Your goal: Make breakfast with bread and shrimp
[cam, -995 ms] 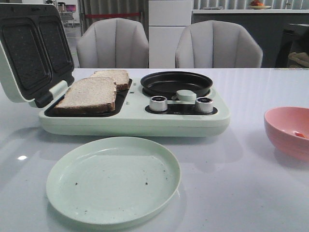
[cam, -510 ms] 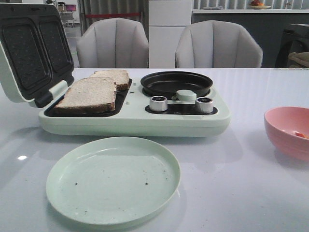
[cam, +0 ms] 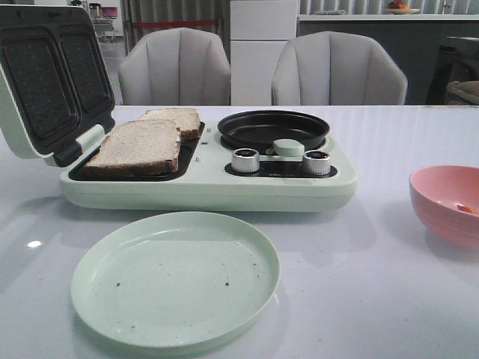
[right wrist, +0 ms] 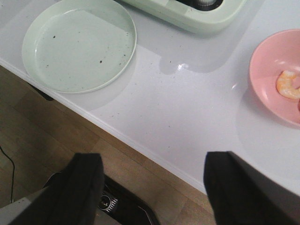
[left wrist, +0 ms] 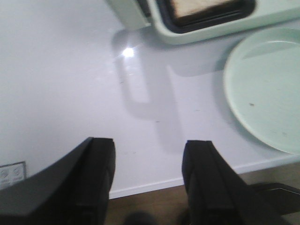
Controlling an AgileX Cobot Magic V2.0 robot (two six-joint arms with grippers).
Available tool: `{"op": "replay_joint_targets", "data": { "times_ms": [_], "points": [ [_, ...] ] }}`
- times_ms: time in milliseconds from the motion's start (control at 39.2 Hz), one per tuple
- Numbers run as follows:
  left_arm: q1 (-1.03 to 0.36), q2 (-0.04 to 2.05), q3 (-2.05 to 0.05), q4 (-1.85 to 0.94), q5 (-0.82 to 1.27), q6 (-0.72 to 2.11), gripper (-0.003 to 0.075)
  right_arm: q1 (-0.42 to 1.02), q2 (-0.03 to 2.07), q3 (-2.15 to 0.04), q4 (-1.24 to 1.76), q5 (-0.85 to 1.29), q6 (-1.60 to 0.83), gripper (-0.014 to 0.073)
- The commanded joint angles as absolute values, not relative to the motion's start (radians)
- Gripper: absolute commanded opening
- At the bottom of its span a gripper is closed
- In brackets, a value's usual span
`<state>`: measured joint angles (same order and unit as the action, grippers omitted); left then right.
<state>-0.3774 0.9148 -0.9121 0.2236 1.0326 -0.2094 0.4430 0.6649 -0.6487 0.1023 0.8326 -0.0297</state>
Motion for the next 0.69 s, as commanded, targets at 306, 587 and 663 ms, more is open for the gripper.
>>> {"op": "replay_joint_targets", "data": {
  "times_ms": [306,587,663],
  "points": [
    [0.250,1.286,-1.090,-0.363,0.894,0.327,0.0382,0.440,0.662,-0.676,0.099,0.767,-0.029,0.0558],
    [0.331,1.528,-1.313,-0.505,0.872,0.426,0.0265,0.440,0.662,-0.676,0.099,0.767,-0.029,0.0558],
    [0.321,1.590,-1.383,-0.532,0.874,0.450,0.0209,0.440,0.662,-0.676,0.099,0.767,-0.029,0.0558]
  ]
}}
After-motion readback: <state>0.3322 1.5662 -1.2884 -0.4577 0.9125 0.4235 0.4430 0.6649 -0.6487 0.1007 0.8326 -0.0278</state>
